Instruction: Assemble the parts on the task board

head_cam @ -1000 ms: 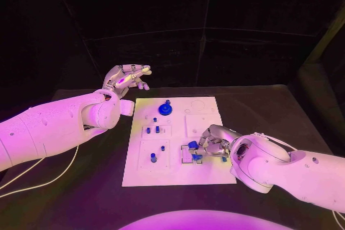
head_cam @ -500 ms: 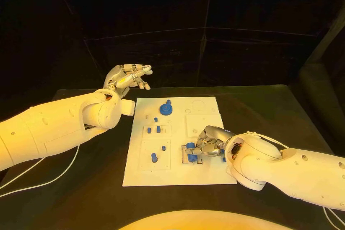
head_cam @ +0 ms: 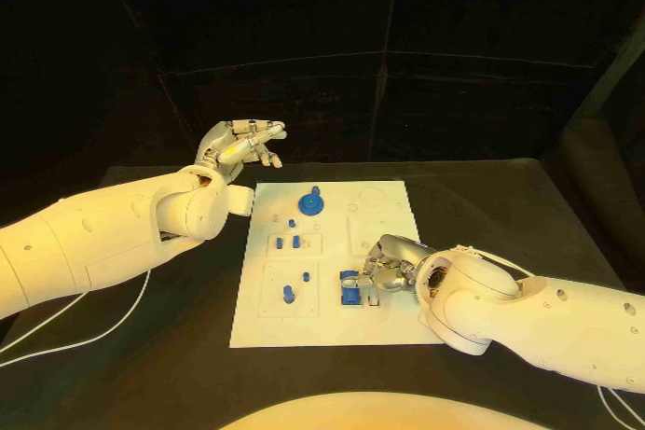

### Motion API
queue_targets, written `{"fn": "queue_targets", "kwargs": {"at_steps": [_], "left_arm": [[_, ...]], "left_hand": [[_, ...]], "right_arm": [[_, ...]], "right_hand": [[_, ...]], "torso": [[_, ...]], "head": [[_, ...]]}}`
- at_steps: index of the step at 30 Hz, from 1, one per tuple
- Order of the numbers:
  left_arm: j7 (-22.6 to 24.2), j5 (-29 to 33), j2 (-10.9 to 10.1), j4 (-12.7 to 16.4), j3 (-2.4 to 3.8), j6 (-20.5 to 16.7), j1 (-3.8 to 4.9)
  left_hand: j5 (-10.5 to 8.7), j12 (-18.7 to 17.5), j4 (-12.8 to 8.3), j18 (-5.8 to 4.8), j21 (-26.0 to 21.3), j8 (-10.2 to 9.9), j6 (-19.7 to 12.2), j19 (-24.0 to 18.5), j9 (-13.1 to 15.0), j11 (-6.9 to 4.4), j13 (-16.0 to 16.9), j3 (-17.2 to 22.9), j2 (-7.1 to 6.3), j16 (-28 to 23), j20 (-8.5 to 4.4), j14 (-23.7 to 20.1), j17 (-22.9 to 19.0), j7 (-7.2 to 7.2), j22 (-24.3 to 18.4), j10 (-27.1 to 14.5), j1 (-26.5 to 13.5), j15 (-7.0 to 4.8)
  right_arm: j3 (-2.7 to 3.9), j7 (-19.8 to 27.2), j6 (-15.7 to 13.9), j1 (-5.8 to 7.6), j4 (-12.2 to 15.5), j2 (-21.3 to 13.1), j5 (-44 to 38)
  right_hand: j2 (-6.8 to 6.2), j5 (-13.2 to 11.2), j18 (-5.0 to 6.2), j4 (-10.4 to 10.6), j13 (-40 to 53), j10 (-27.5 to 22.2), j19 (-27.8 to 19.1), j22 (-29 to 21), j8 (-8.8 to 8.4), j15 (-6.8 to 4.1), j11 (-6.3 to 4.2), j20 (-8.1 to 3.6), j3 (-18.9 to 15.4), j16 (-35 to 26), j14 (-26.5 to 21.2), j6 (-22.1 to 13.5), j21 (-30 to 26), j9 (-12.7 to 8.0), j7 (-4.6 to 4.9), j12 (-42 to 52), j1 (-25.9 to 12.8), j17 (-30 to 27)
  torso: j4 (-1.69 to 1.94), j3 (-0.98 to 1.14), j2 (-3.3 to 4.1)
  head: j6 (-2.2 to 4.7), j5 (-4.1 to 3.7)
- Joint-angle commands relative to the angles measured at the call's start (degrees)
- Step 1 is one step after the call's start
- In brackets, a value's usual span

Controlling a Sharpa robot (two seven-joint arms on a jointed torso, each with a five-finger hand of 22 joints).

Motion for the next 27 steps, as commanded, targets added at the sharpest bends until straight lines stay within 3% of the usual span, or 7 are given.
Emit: {"fn": "queue_targets", "kwargs": {"at_steps": [1, 5, 8, 15, 21, 25, 27], "left_arm": [[0.19, 0.07, 0.05, 0.02, 0.05, 0.59, 0.09], [0.18, 0.07, 0.03, 0.02, 0.05, 0.59, 0.09], [0.18, 0.07, 0.0, 0.04, 0.05, 0.59, 0.09], [0.19, 0.07, -0.15, 0.09, 0.05, 0.55, 0.09], [0.21, 0.07, -0.27, 0.1, 0.04, 0.53, 0.09], [0.22, 0.07, -0.31, 0.1, 0.04, 0.53, 0.09], [0.22, 0.07, -0.31, 0.1, 0.04, 0.51, 0.09]], "left_hand": [[-0.02, 0.2, -0.02, 0.75, -0.26, 0.4, -0.42, -0.14, -0.08, 0.09, -0.04, -0.24, -0.04, -0.02, 0.12, -0.53, -0.09, -0.05, -0.07, -0.29, 0.4, 0.0], [-0.02, 0.2, -0.02, 0.75, -0.26, 0.4, -0.42, -0.14, -0.08, 0.09, -0.04, -0.24, -0.04, -0.02, 0.12, -0.53, -0.09, -0.05, -0.07, -0.29, 0.4, 0.0], [-0.02, 0.2, -0.02, 0.75, -0.26, 0.4, -0.42, -0.14, -0.08, 0.09, -0.04, -0.24, -0.04, -0.02, 0.12, -0.53, -0.09, -0.05, -0.07, -0.29, 0.4, 0.0], [-0.02, 0.2, -0.02, 0.75, -0.26, 0.4, -0.42, -0.14, -0.08, 0.09, -0.04, -0.24, -0.04, -0.02, 0.12, -0.53, -0.09, -0.05, -0.07, -0.29, 0.4, 0.0], [-0.02, 0.2, -0.02, 0.75, -0.26, 0.4, -0.42, -0.14, -0.08, 0.09, -0.04, -0.24, -0.04, -0.02, 0.12, -0.53, -0.09, -0.05, -0.07, -0.29, 0.4, 0.0], [-0.02, 0.2, -0.02, 0.75, -0.26, 0.4, -0.42, -0.14, -0.08, 0.09, -0.04, -0.24, -0.04, -0.02, 0.12, -0.53, -0.09, -0.05, -0.07, -0.29, 0.4, 0.0], [-0.02, 0.2, -0.02, 0.75, -0.26, 0.4, -0.42, -0.14, -0.08, 0.09, -0.04, -0.24, -0.04, -0.02, 0.12, -0.53, -0.09, -0.05, -0.07, -0.29, 0.4, 0.0]], "right_arm": [[0.03, 0.06, 0.62, 0.06, -0.02, 0.04, -0.64], [0.03, -0.07, 0.23, 0.06, -0.11, -0.02, -1.05], [0.03, 0.0, -0.27, 0.06, -0.02, -0.22, -1.39], [0.03, 1.78, -1.36, 0.06, 0.94, -1.68, -1.71], [0.03, 5.55, -3.88, 0.07, 3.19, -5.02, -1.27], [0.04, 7.87, -5.8, 0.11, 5.19, -9.06, 0.34], [0.05, 8.04, -6.15, 0.12, 5.69, -11.09, 0.84]], "right_hand": [[-2.51, -3.91, -0.86, 0.06, -0.08, -0.02, 0.11, 0.07, -0.2, 0.19, 0.13, 0.25, 2.81, 0.14, 6.06, -0.27, -0.37, 0.22, 0.32, -0.41, -2.96, 15.08], [-7.25, -6.85, -0.69, 0.23, -0.8, -0.5, -0.14, -0.32, -0.25, -0.09, -0.01, -0.04, 7.0, 0.14, 6.06, -0.54, -0.62, 0.53, 0.29, -1.32, -7.19, 15.08], [-8.07, -7.14, -0.68, 0.27, -1.02, -0.67, -0.27, -0.55, -0.28, -0.02, 0.07, -0.02, 7.66, 0.14, 6.06, -0.72, -0.76, 0.65, 0.31, -1.62, -8.26, 15.08], [-4.91, -2.15, -0.65, -0.2, -0.95, -0.68, -0.32, -0.55, -0.2, -0.14, 0.01, -0.05, 9.83, 0.14, 6.06, -0.94, -0.88, 1.01, 0.28, -1.66, -3.52, 15.08], [-3.6, 0.79, -0.66, -0.81, -1.1, -0.89, -0.45, -0.74, -0.55, 0.5, 0.43, 0.41, 9.36, 0.14, 6.06, -1.5, -1.08, 1.14, 0.67, -1.97, 2.12, 15.08], [-2.69, 3.56, -0.65, -1.54, -1.12, -1.02, -0.48, -0.73, -2.08, 0.89, 0.96, 0.72, 9.19, 0.14, 6.06, -3.13, -1.14, 0.57, 1.37, -2.06, 5.48, 15.08], [-2.41, 4.18, -0.65, -1.77, -2.95, -2.12, -0.56, -0.87, -3.59, 1.04, 1.38, 0.92, 8.99, 0.14, 6.06, -4.75, -1.22, -0.06, 1.96, -4.07, 6.43, 15.08]], "torso": [[-0.02, 0.0, -0.04], [-0.03, -0.02, -0.02], [-0.01, -0.01, -0.03], [-0.07, 0.04, -0.01], [-0.2, 0.08, -0.05], [-0.18, 0.02, -0.07], [-0.14, 0.01, -0.05]], "head": [[-0.05, 0.05], [-0.03, 0.07], [-0.05, 0.08], [0.05, 0.07], [0.15, 0.08], [0.32, -0.58], [0.48, -1.32]]}}
